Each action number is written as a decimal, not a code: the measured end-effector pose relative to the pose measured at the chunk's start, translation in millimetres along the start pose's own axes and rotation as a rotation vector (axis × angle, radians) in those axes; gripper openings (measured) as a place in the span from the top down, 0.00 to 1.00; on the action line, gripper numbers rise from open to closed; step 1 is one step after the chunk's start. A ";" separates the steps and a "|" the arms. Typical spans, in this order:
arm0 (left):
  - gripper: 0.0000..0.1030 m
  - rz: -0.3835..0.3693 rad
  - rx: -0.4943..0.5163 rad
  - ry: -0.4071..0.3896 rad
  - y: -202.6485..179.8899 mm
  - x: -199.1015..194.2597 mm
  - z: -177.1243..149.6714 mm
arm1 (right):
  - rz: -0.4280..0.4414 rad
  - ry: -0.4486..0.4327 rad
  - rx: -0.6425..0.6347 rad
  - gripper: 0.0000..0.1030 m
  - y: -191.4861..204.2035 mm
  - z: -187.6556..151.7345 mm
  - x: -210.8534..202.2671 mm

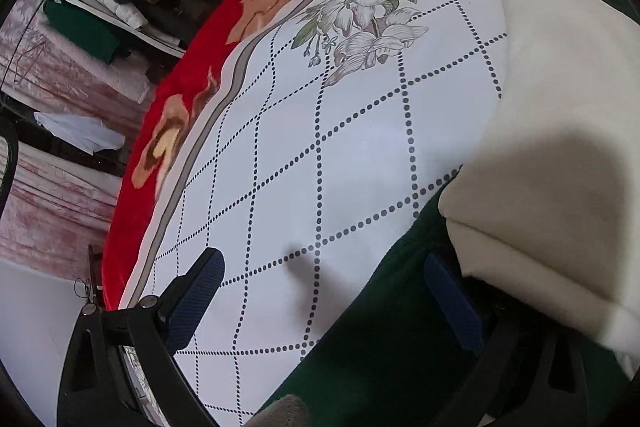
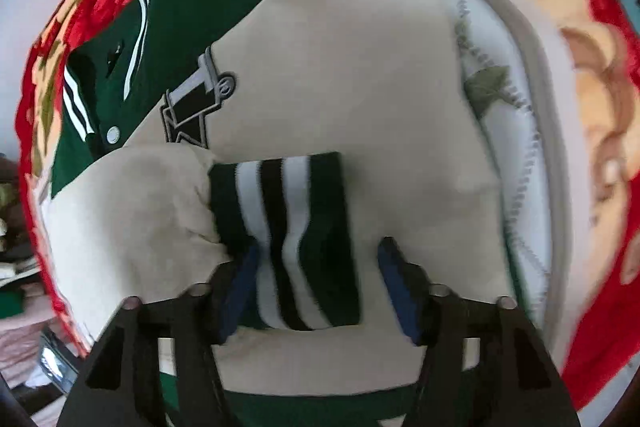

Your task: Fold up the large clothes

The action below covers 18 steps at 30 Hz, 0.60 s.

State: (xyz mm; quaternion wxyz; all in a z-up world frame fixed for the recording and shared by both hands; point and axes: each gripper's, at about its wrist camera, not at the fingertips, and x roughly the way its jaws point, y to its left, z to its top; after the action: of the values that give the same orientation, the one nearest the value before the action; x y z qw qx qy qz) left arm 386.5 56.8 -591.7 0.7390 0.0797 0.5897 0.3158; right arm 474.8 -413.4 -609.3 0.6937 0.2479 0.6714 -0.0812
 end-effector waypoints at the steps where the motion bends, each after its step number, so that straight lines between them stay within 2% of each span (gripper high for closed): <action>1: 0.00 -0.004 -0.002 0.002 0.8 -0.7 0.6 | -0.028 -0.020 -0.033 0.88 6.4 0.1 -5.5; 5: 0.00 -0.031 -0.015 0.018 3.3 -2.9 0.3 | -0.057 -0.207 0.016 0.91 1.6 2.5 -55.8; 6: 0.00 -0.035 -0.013 0.019 3.3 -3.4 0.1 | -0.063 -0.226 0.031 0.91 -3.1 5.4 -61.9; 9: 0.00 -0.048 0.006 0.020 -2.4 -11.5 -6.2 | -0.135 -0.197 0.047 0.91 -18.3 7.4 -50.4; 10: 0.00 -0.057 0.015 0.024 -2.9 -14.3 -8.1 | -0.159 -0.172 0.039 0.90 -20.2 5.7 -39.8; 11: 0.00 -0.074 0.024 0.030 -3.0 -18.2 -10.7 | -0.175 -0.119 0.022 0.85 -15.1 10.2 -24.0; 12: 0.00 -0.090 0.036 0.030 -2.2 -24.0 -14.2 | -0.166 -0.097 0.026 0.77 -11.7 11.8 -18.9; 14: 0.00 -0.115 0.063 0.026 -0.1 -35.4 -21.6 | -0.119 -0.073 0.054 0.75 -14.9 10.9 -22.4; 15: 0.00 -0.132 0.075 0.023 2.9 -43.6 -27.4 | -0.089 -0.071 0.061 0.71 -14.5 6.4 -28.6; 18: 0.00 -0.187 0.124 0.016 14.1 -70.7 -50.8 | -0.026 -0.065 0.062 0.53 -21.3 -24.7 -57.9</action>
State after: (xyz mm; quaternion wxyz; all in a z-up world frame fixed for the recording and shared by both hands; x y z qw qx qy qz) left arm 327.0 15.4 -541.6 0.7544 0.0673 0.6187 0.2088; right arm 438.3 -433.4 -557.5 0.7062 0.2576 0.6487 -0.1189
